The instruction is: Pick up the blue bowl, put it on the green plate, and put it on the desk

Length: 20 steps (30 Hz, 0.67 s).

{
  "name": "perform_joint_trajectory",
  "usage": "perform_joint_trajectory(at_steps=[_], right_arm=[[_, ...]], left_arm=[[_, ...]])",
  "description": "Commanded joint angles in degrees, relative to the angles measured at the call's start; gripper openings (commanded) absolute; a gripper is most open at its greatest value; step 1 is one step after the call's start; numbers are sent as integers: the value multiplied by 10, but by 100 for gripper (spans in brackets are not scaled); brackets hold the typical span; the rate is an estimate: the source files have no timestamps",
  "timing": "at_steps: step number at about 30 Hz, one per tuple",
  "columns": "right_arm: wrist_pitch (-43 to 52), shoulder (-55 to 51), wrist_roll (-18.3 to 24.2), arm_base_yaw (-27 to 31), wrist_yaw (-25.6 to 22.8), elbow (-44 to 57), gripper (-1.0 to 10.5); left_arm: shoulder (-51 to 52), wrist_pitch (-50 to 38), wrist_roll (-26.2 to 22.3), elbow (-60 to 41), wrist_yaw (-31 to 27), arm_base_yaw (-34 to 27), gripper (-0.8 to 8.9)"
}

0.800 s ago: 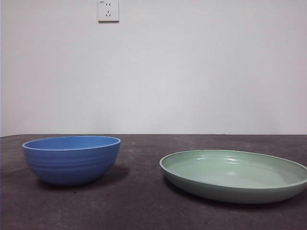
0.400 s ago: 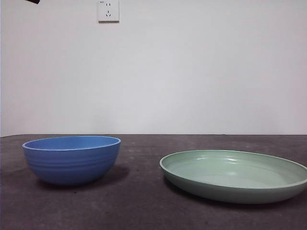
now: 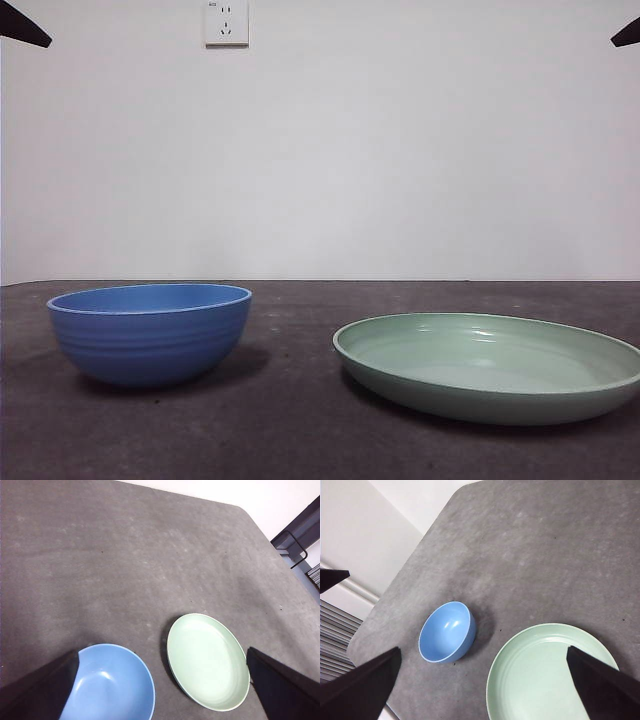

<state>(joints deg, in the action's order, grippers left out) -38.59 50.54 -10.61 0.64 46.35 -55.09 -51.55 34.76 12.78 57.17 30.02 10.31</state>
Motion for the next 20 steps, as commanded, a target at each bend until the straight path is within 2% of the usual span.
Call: perform_joint_trajectory(at_steps=[1,6,14,20], right_arm=[[4,3,6,-1,2,-10,642],[-5,3,5,-1,2,-10,642],[-33,3,6,-1,2,-10,641],[-42,3,10,-1,2,-10,641]], left_arm=[[-2,3,-5,14,2,2,621],[-18,41,0,14,-4,0,616],[-142,141,-28,14,-10,-10,616],[-243,128,-46,14,-82,-10,616]])
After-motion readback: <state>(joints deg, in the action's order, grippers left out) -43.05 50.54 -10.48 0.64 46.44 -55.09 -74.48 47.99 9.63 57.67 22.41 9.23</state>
